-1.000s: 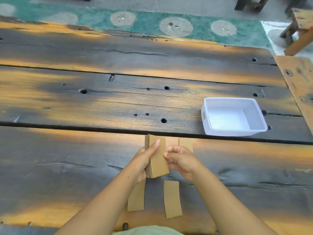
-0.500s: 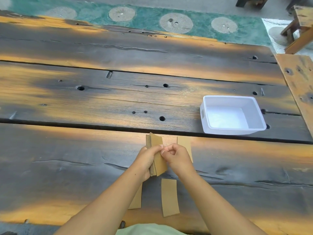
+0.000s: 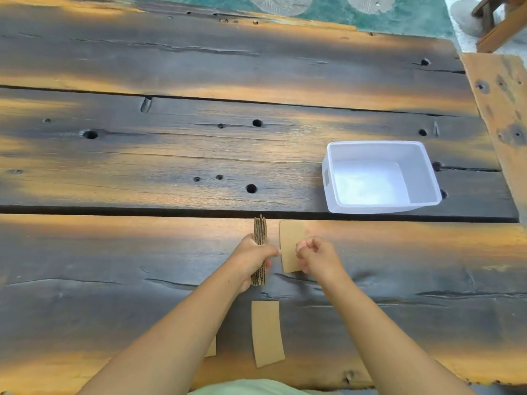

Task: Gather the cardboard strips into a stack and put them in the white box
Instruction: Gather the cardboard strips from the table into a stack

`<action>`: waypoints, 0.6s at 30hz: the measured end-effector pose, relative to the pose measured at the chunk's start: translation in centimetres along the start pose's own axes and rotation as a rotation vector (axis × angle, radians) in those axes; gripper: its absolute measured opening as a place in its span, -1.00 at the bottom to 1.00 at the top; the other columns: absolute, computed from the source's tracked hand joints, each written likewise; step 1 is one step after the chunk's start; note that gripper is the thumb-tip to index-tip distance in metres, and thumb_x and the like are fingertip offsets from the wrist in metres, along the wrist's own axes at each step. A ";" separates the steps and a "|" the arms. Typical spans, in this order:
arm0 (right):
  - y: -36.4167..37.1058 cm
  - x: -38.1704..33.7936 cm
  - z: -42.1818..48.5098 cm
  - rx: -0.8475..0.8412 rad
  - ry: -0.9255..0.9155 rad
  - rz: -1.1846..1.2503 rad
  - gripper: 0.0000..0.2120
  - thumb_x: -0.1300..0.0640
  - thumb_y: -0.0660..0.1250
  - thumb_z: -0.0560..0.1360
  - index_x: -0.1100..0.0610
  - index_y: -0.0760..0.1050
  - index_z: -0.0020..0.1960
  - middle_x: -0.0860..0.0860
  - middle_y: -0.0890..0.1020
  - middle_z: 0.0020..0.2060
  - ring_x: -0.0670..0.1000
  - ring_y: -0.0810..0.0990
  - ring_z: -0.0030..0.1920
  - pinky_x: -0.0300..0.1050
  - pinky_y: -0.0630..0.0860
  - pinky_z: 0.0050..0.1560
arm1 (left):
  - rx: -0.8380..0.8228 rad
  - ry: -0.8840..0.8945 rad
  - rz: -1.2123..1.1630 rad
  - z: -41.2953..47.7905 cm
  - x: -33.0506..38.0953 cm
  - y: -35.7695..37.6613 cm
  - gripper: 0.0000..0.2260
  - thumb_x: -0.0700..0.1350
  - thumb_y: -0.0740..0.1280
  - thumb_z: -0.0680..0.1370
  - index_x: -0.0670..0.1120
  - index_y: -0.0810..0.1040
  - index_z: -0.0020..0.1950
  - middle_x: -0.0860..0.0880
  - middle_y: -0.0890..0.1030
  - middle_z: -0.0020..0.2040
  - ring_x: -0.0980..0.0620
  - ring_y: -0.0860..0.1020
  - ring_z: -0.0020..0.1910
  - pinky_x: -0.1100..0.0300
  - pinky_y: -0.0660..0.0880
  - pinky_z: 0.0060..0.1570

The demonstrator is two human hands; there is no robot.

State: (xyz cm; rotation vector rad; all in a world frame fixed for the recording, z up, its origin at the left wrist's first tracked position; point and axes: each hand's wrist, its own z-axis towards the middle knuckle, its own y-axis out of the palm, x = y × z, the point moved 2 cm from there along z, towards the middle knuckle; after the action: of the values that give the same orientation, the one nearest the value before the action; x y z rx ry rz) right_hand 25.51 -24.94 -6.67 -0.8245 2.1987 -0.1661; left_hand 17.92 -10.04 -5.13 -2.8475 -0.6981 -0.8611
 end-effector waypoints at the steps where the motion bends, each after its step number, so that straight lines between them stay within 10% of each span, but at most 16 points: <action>1: -0.2 0.2 0.5 0.014 0.006 -0.010 -0.84 0.23 0.31 0.52 0.02 0.48 -0.19 0.02 0.60 -0.25 0.06 0.57 -0.22 0.04 0.56 -0.02 | 0.018 -0.009 -0.020 0.5 -0.1 0.3 -0.56 -0.21 0.35 0.40 -0.28 0.47 0.27 -0.18 0.54 -0.25 -0.06 0.49 -0.37 0.07 0.44 -0.25; 11: -0.5 1.8 2.9 0.060 0.057 -0.080 -0.66 0.20 0.31 0.49 0.19 0.48 0.26 0.10 0.62 0.11 0.13 0.58 0.15 0.06 0.52 0.23 | 0.222 -0.035 -0.079 3.2 -0.7 2.5 -0.86 -0.27 0.30 0.49 -0.10 0.59 -0.02 -0.28 0.71 0.08 -0.24 0.68 0.09 -0.18 0.61 0.13; 18: -0.5 1.3 4.4 0.057 0.122 -0.029 -0.63 0.23 0.34 0.46 0.24 0.52 0.27 0.13 0.65 0.13 0.15 0.62 0.15 0.07 0.54 0.24 | 0.199 -0.083 -0.178 4.4 -0.8 2.8 -0.68 -0.34 0.24 0.49 -0.26 0.56 0.22 -0.28 0.71 0.10 -0.20 0.70 0.10 -0.17 0.62 0.12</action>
State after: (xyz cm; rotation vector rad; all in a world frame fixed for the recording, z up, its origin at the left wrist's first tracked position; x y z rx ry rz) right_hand 28.19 -25.51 -10.40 -0.8340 2.2858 -0.2988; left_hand 20.81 -11.89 -9.09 -2.6865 -1.0000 -0.6546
